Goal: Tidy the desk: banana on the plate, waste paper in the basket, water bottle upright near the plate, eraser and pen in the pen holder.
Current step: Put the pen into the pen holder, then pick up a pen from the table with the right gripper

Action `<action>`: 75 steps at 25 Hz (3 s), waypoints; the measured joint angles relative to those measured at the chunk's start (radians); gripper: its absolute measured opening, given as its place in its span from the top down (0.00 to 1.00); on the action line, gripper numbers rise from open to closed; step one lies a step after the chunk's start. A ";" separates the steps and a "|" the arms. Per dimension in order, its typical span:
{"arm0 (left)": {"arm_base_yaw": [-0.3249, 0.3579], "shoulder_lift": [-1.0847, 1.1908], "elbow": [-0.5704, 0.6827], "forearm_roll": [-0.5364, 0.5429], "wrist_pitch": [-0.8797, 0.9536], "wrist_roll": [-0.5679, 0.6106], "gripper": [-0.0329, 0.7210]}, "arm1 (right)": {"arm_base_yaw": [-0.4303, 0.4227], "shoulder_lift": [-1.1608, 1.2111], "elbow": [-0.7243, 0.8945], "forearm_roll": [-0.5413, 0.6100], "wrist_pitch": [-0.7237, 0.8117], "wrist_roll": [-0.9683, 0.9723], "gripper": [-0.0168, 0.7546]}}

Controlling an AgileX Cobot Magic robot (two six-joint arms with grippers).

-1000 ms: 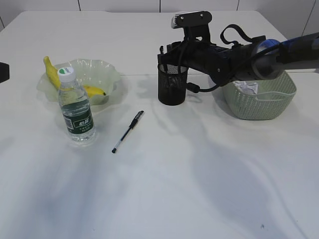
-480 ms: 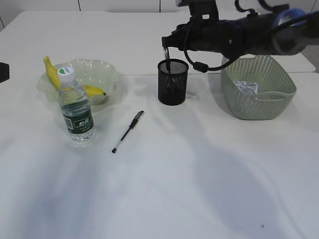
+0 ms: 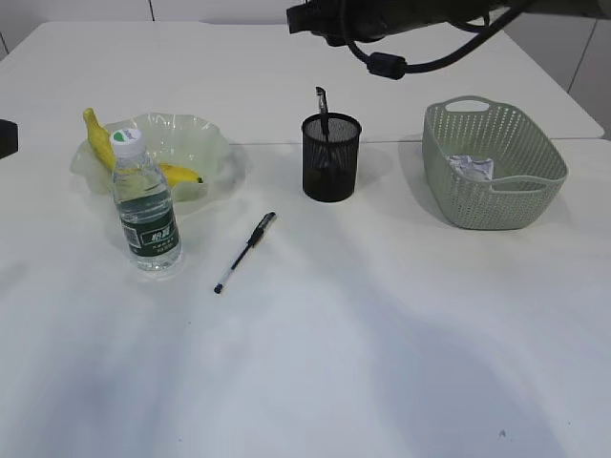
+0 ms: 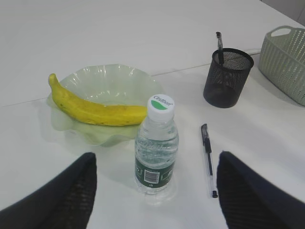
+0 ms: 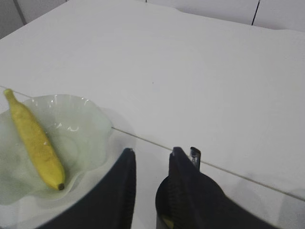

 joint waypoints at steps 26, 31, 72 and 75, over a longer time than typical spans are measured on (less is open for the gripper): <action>0.000 0.000 0.000 0.000 -0.007 0.000 0.23 | 0.023 -0.050 0.000 0.246 0.571 0.056 0.73; 0.000 0.000 0.000 0.000 -0.021 0.000 0.23 | 0.023 -0.050 0.000 0.244 0.581 0.143 0.73; 0.000 0.000 0.000 0.000 -0.022 0.000 0.23 | 0.107 0.084 -0.066 0.384 0.607 0.757 0.73; 0.000 0.000 0.000 0.000 -0.022 0.000 0.23 | 0.126 0.137 -0.151 0.334 0.612 0.770 0.73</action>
